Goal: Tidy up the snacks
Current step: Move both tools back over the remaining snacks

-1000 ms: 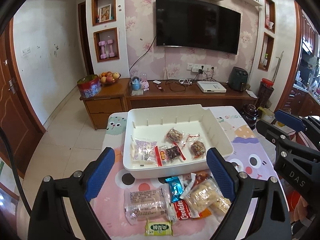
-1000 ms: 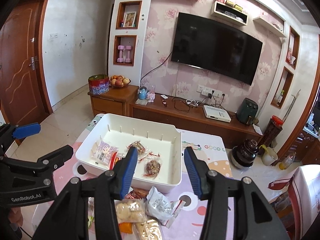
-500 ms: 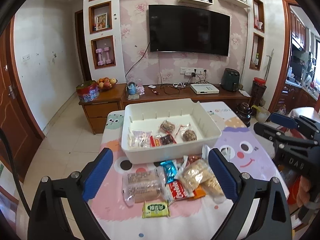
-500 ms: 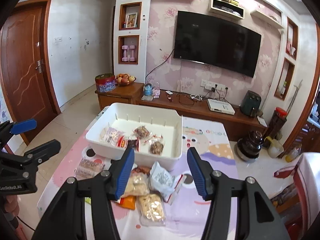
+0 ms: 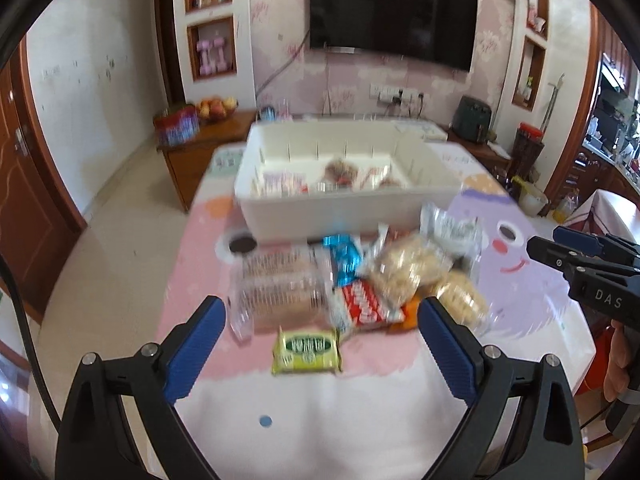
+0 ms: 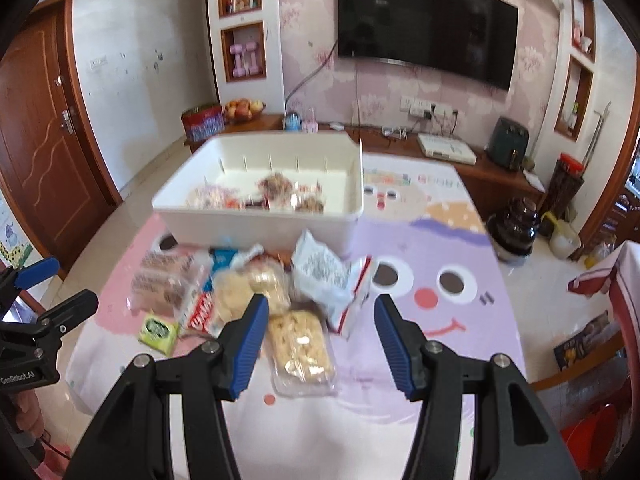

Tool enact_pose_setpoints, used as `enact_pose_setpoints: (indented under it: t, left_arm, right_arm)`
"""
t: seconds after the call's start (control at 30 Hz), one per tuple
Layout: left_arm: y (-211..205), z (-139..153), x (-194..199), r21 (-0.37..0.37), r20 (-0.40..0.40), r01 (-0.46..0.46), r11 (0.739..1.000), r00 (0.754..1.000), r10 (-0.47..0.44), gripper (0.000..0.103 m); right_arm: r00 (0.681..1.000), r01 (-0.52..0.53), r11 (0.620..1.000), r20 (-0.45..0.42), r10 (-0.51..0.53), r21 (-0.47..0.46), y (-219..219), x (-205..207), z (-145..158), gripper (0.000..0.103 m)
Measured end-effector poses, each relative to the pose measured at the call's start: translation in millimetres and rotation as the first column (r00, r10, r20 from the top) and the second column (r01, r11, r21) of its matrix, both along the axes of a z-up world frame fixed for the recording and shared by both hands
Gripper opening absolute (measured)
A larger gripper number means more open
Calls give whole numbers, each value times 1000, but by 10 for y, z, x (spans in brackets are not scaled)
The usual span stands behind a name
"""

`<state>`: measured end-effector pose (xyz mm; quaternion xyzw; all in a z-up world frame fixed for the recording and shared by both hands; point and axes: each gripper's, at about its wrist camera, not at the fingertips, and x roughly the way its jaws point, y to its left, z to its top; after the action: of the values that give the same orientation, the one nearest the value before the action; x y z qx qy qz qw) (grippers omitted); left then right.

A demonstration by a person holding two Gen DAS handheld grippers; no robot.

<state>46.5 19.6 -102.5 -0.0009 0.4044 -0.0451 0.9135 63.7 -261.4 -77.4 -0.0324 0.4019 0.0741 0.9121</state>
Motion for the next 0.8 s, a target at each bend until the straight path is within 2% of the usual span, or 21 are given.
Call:
enact_pose_setpoints:
  t: [0.23, 0.4, 0.67, 0.8]
  left_arm:
    - [88, -617, 177, -17, -138, -47, 999, 989, 45, 96]
    - [130, -909, 291, -18, -206, -70, 997, 976, 65, 96]
    - [189, -1257, 484, -18, -296, -105, 994, 951, 95, 96]
    - [213, -1375, 558, -19, -323, -127, 992, 939, 114, 96]
  right_arm:
    - [990, -15, 1000, -140, 16, 11, 18, 136, -558, 55]
    - [977, -25, 1000, -210, 27, 14, 52, 210, -831, 55]
    - [967, -46, 999, -250, 46, 6, 94, 321, -1049, 56]
    - [968, -65, 998, -241, 65, 8, 133, 352, -1070, 61]
